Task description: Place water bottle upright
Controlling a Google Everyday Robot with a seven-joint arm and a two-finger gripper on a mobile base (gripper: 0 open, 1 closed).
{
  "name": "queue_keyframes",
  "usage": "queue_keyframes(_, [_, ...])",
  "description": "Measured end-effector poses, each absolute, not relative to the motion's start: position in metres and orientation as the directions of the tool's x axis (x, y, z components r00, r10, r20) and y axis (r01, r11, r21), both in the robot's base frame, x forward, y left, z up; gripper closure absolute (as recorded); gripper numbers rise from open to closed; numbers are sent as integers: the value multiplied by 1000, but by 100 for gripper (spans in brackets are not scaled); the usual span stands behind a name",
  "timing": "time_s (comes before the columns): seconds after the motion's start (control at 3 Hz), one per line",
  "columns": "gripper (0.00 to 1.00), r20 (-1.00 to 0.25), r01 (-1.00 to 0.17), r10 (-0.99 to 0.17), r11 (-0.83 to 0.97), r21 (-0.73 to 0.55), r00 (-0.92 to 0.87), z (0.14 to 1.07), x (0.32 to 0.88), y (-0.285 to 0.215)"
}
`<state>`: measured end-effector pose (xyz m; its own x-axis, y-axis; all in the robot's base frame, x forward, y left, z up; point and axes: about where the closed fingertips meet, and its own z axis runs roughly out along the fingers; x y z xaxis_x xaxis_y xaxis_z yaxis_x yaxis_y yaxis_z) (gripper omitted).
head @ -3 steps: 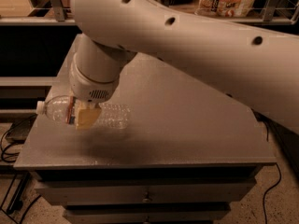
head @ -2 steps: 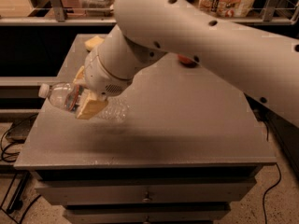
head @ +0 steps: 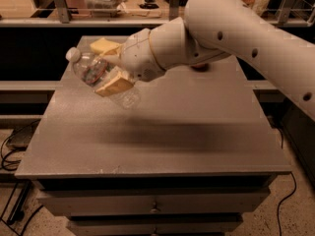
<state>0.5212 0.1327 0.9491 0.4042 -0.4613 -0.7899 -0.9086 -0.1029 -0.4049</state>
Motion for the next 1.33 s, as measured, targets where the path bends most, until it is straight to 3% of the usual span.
queue_keyframes(0.67, [100,-806,-911,-438,-89,-403,400,953,527,131])
queue_keyframes(1.33, [100,-884,-918,-293,48,-395,365,960,543,111])
